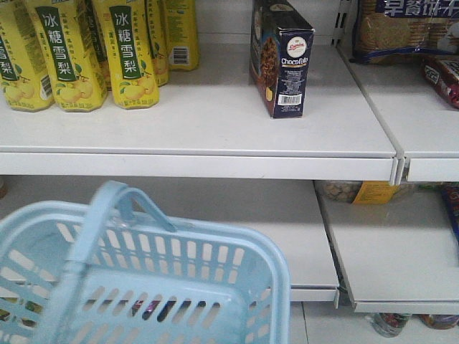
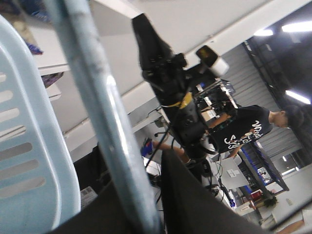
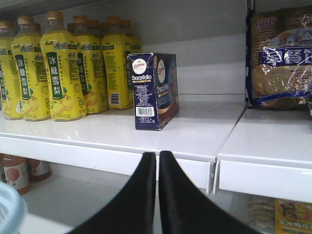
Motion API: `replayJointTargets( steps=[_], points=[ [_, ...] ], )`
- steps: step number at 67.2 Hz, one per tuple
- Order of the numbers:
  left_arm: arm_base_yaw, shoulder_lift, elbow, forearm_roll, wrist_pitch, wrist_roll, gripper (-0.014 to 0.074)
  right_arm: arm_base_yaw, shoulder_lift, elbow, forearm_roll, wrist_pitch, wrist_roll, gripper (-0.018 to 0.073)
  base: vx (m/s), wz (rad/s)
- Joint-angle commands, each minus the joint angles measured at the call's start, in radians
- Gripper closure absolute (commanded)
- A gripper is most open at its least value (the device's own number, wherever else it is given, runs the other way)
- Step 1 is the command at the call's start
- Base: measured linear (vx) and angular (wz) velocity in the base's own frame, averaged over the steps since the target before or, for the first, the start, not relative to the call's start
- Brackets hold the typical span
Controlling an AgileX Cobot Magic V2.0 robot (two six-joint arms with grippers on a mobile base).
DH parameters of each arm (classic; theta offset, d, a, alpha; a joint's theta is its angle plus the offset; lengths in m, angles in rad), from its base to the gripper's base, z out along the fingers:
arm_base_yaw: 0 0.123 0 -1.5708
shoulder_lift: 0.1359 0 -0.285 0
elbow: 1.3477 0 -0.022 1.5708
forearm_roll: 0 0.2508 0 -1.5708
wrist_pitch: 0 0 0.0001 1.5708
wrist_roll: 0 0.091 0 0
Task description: Left arm holds basket, right arm returns cookies
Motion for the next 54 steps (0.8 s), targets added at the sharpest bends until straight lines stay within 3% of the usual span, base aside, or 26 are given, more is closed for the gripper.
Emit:
replayJointTargets(
  steps=[1, 21, 29, 39, 46, 54],
  points=[
    [-0.003, -0.138, -0.025, 0.016, 0.011, 0.01, 0.0603, -0.003, 0.01, -0.026, -0.025, -0.012, -0.009, 0.0567, 0.0, 0.0],
    [-0.003, -0.544, 0.009, 0.212, -0.06, 0.008, 0.0603, -0.003, 0.01, -0.026, -0.025, -0.012, -0.009, 0.0567, 0.0, 0.0],
    [0.003, -0.63, 0.015, 0.271, -0.09, 0.007, 0.0603, -0.003, 0.01, -0.026, -0.025, -0.012, -0.009, 0.0567, 0.0, 0.0],
    [0.066, -0.64, 0.018, 0.306, -0.153, 0.006, 0.0603, -0.003, 0.01, -0.026, -0.025, -0.013, -0.009, 0.0567, 0.0, 0.0],
    [0.131, -0.64, 0.018, 0.413, -0.196, 0.007, 0.0603, -0.003, 0.01, -0.026, -0.025, -0.011, -0.009, 0.0567, 0.0, 0.0],
    [0.243, -0.64, 0.018, 0.653, -0.218, 0.006, 0.0603, -0.003, 0.01, -0.026, -0.025, -0.011, -0.009, 0.0567, 0.0, 0.0]
  ],
)
